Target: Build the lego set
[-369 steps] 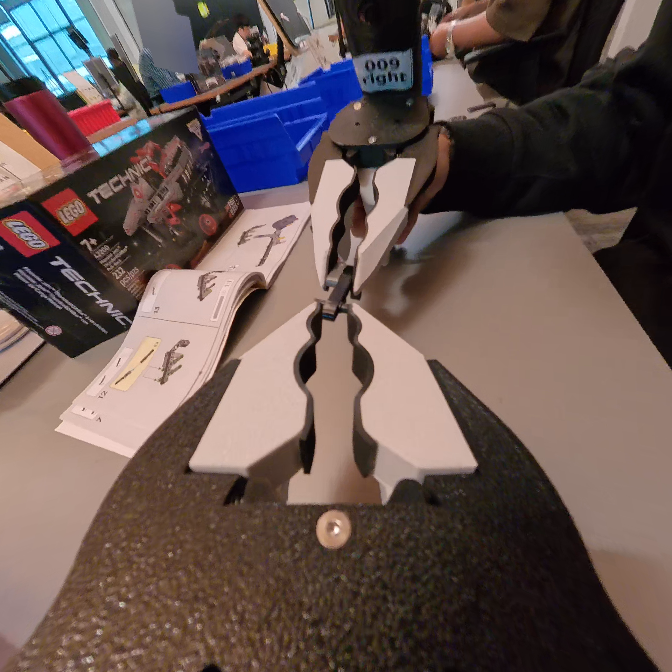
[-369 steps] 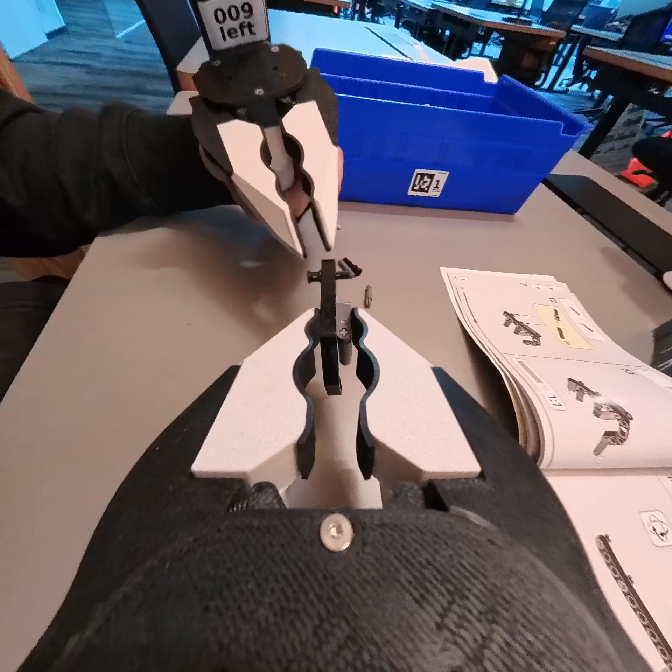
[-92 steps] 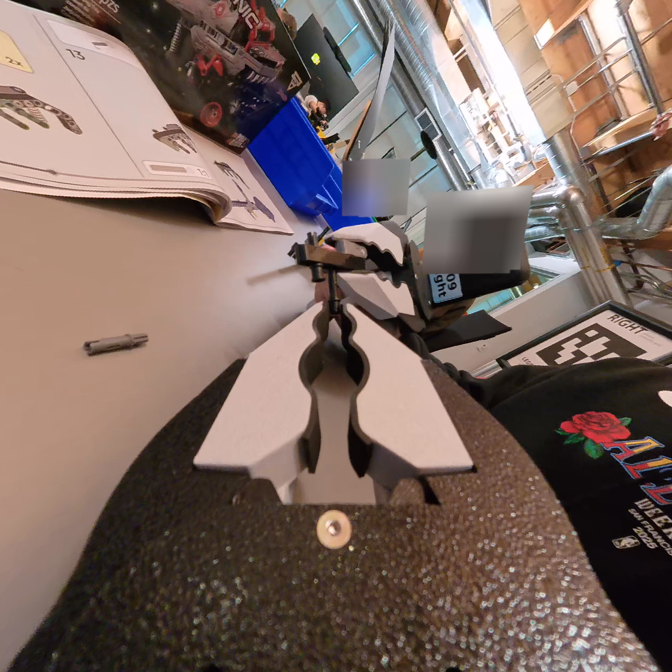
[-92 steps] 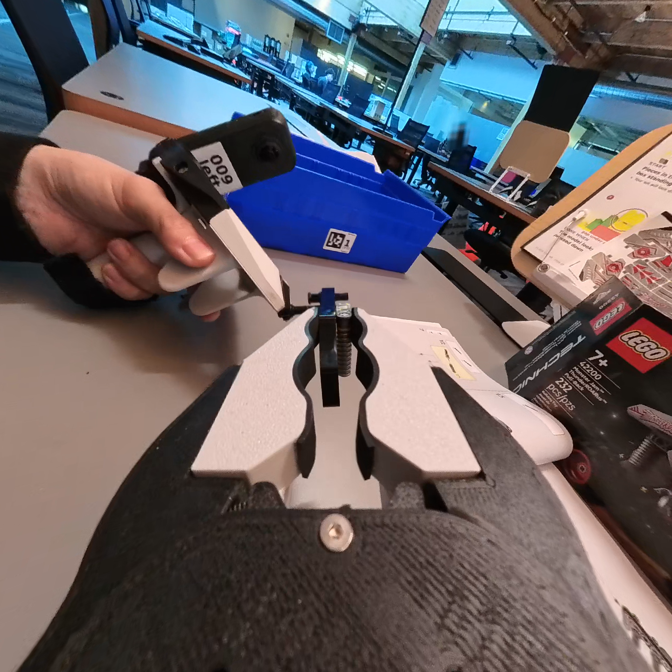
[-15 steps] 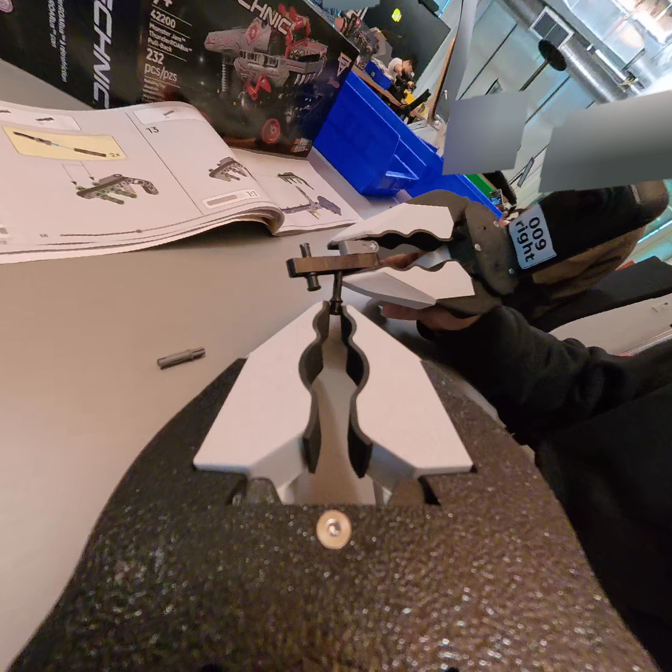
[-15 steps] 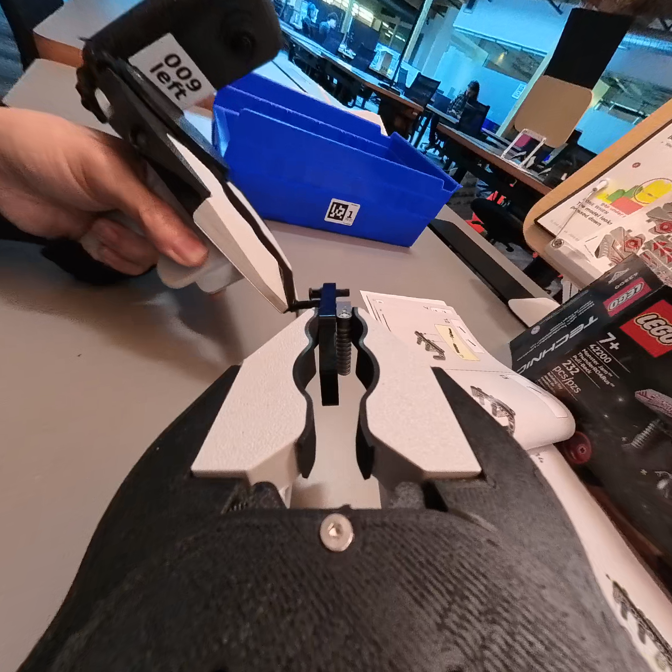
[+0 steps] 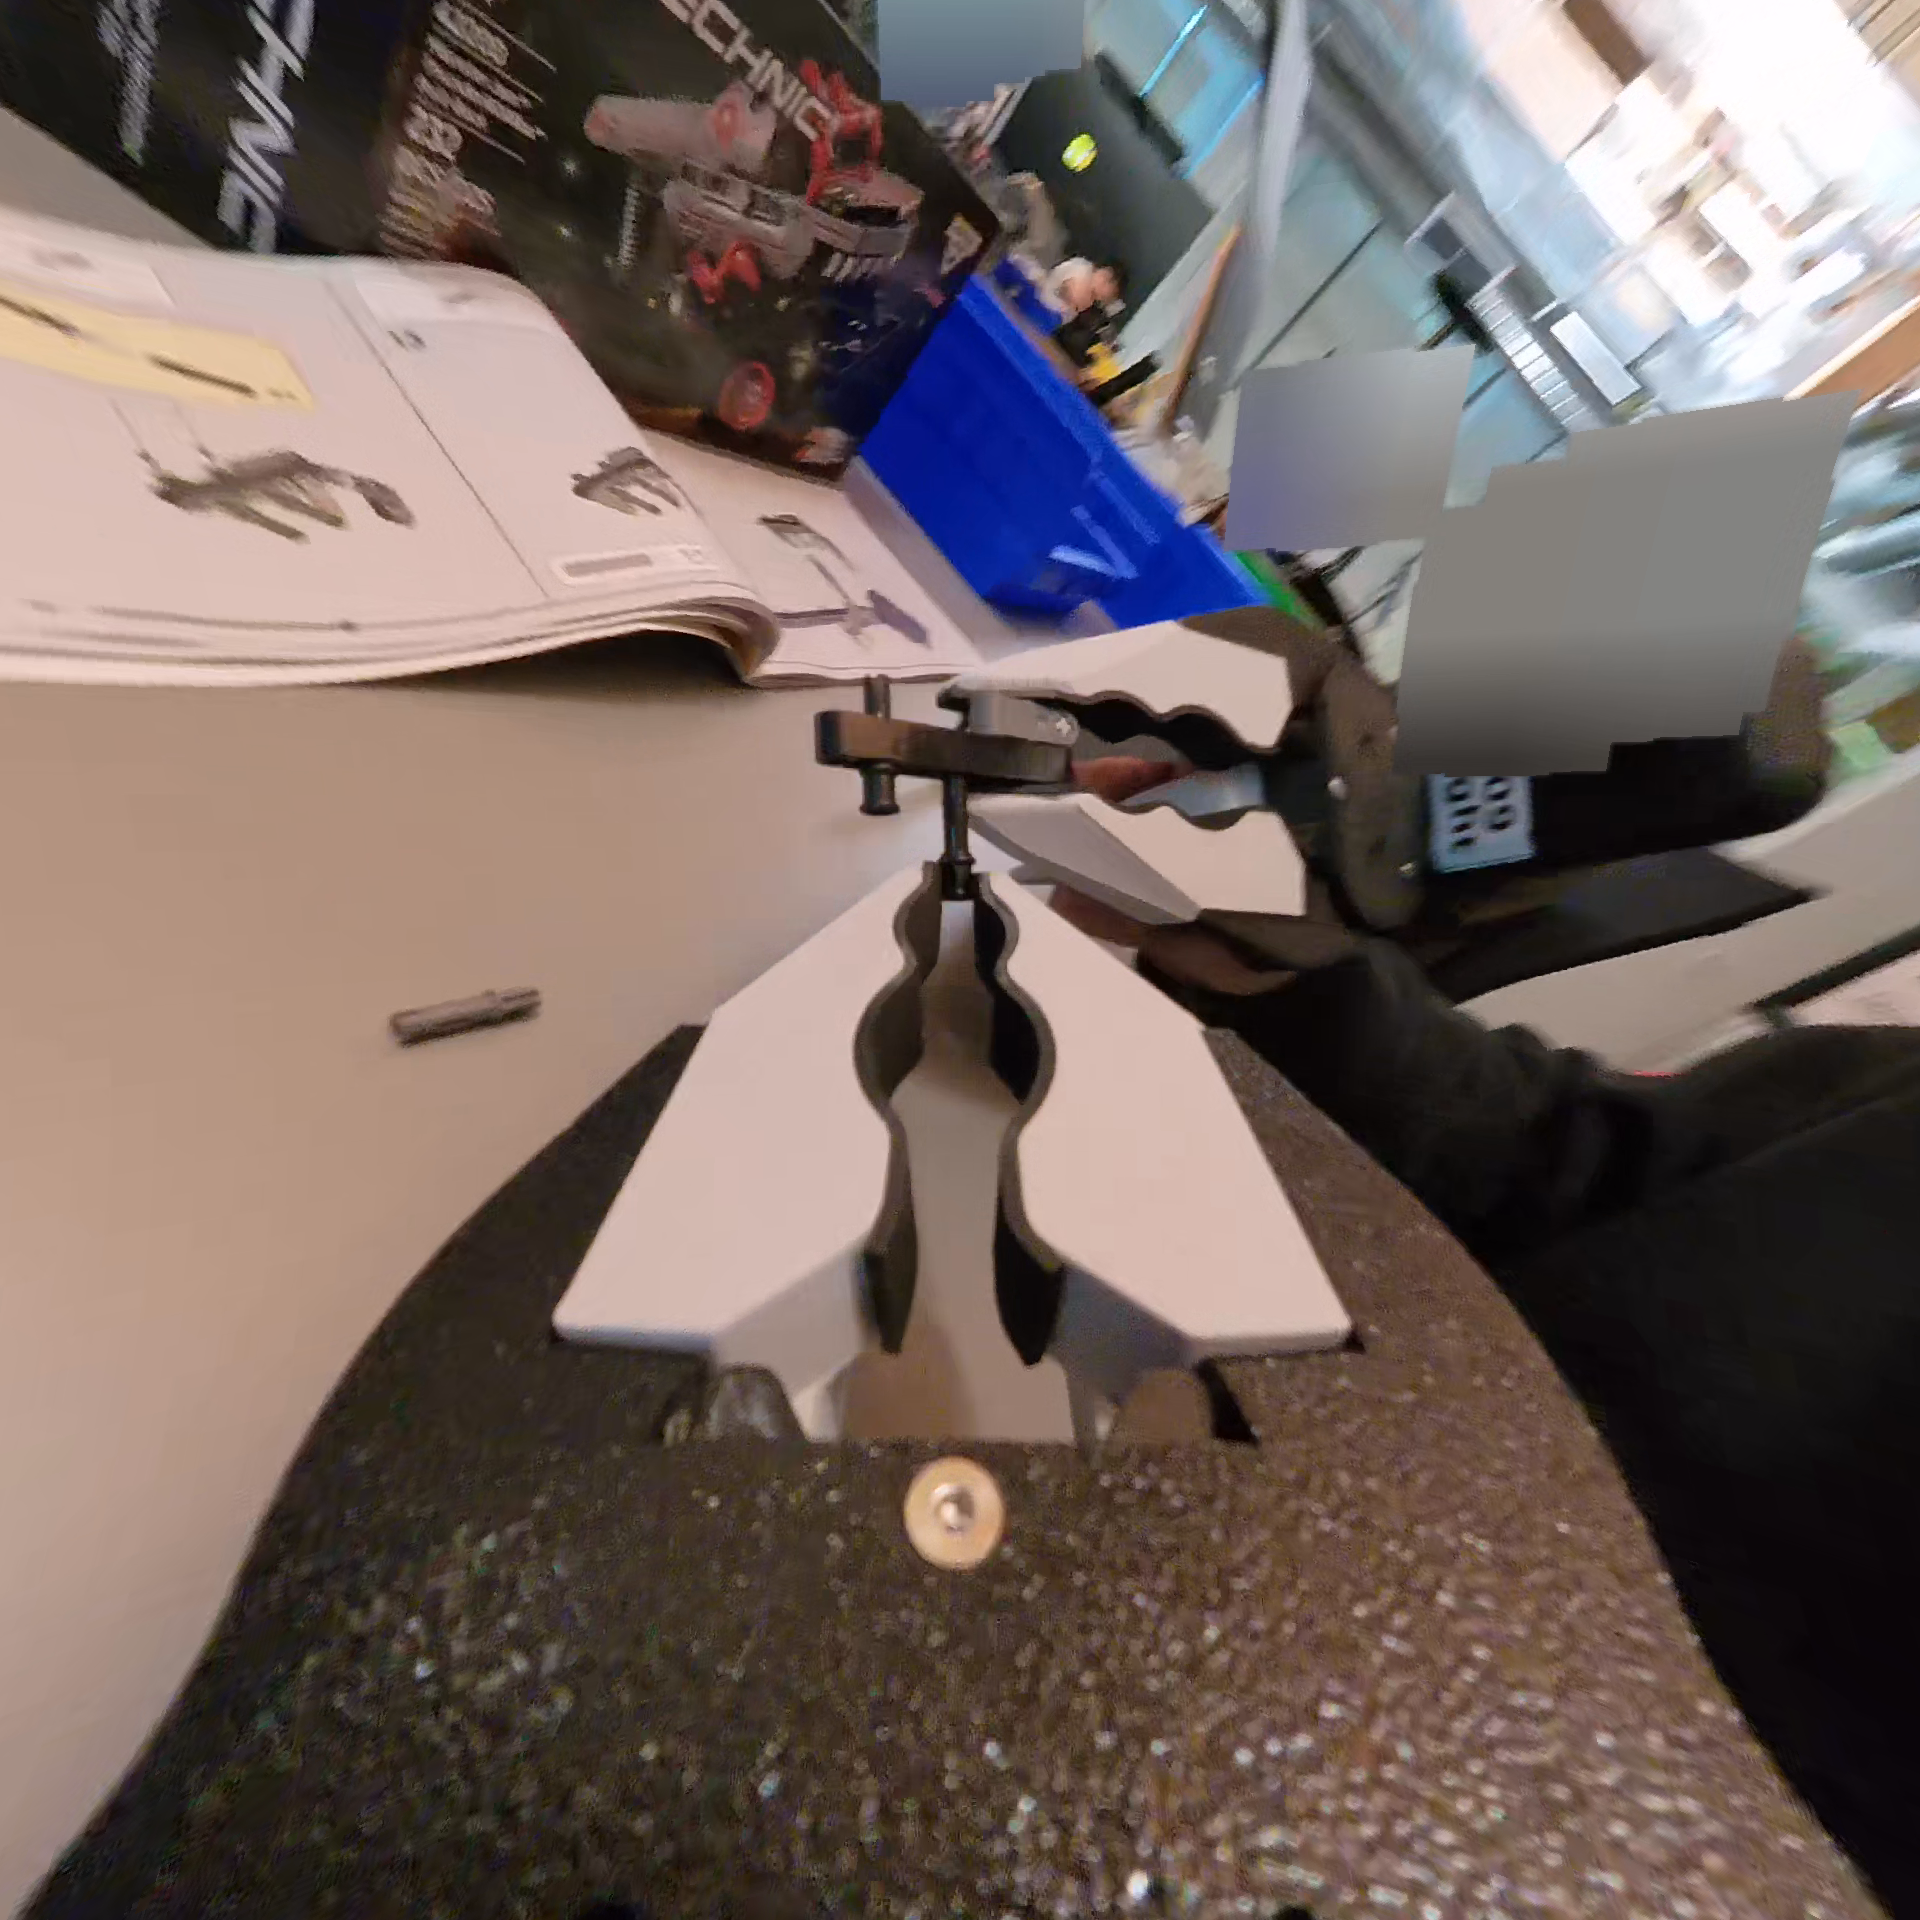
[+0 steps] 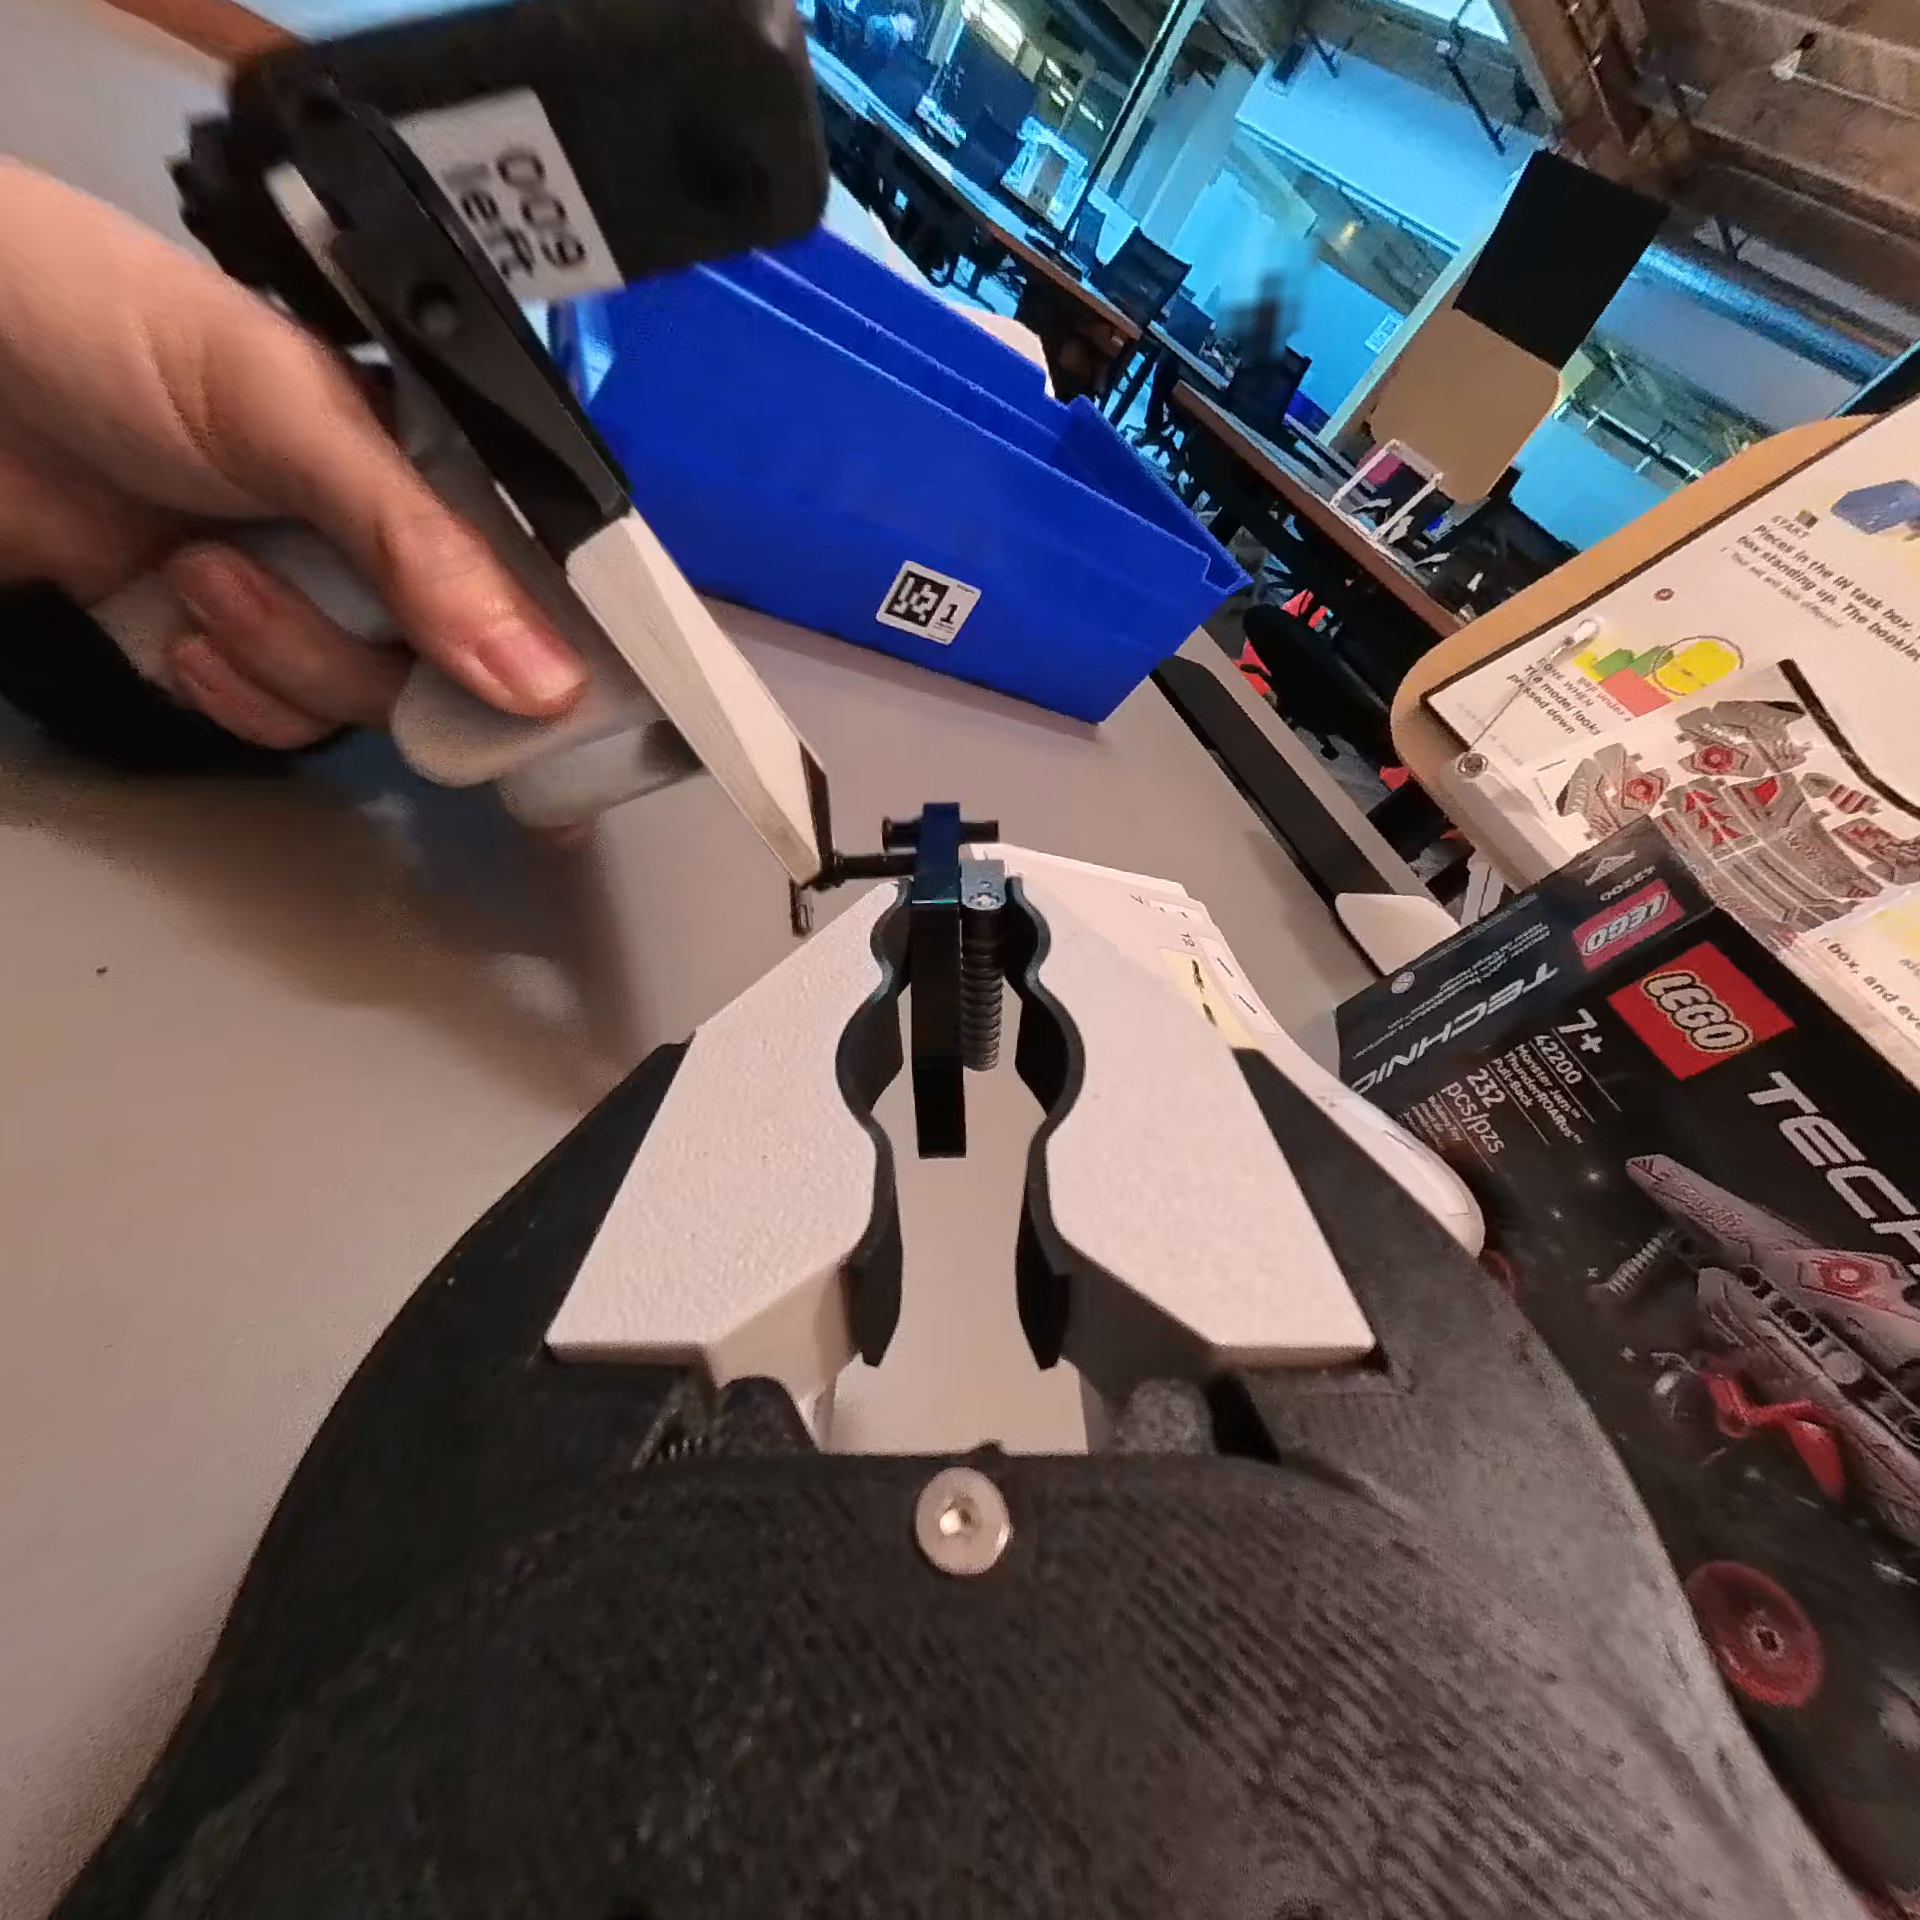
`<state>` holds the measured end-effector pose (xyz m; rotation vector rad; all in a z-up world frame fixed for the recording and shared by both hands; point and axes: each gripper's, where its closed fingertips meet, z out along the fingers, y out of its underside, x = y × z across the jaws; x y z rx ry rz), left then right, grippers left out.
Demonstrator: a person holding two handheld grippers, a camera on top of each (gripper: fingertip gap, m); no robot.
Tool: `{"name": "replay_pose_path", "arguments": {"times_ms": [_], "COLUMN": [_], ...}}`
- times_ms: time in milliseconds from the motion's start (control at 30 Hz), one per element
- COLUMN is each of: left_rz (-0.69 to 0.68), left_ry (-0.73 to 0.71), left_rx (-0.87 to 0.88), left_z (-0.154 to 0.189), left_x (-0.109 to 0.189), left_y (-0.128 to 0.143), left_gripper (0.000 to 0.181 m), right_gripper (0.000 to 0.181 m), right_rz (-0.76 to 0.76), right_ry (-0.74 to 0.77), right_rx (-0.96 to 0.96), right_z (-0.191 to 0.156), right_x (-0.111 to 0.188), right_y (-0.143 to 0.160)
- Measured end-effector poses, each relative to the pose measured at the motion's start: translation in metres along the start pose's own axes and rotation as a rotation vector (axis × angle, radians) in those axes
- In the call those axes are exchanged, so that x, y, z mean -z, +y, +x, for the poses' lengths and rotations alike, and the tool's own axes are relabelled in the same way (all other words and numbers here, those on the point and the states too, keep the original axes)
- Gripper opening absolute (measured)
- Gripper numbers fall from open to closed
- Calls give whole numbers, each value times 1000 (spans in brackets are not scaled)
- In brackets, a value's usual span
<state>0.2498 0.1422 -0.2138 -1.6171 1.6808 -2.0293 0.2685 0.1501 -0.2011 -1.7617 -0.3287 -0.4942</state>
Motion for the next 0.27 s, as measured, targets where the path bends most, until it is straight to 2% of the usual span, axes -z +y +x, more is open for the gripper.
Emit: {"name": "replay_pose_path", "arguments": {"times_ms": [133,200,267], "left_rz": [-51,-117,-244], "left_ry": [-97,-131,-162], "left_rx": [-106,-148,-212], "left_z": [-5,-10,-14], "left_x": [1,1,3], "left_y": [3,11,25], "left_gripper": [4,4,4], "right_gripper": [14,14,14], "right_rz": [-22,-62,-83], "right_ry": [0,-30,14], "right_rx": [2,-2,15], "right_z": [-2,-7,2], "right_x": [-1,-4,-3], "right_y": [2,10,14]}}
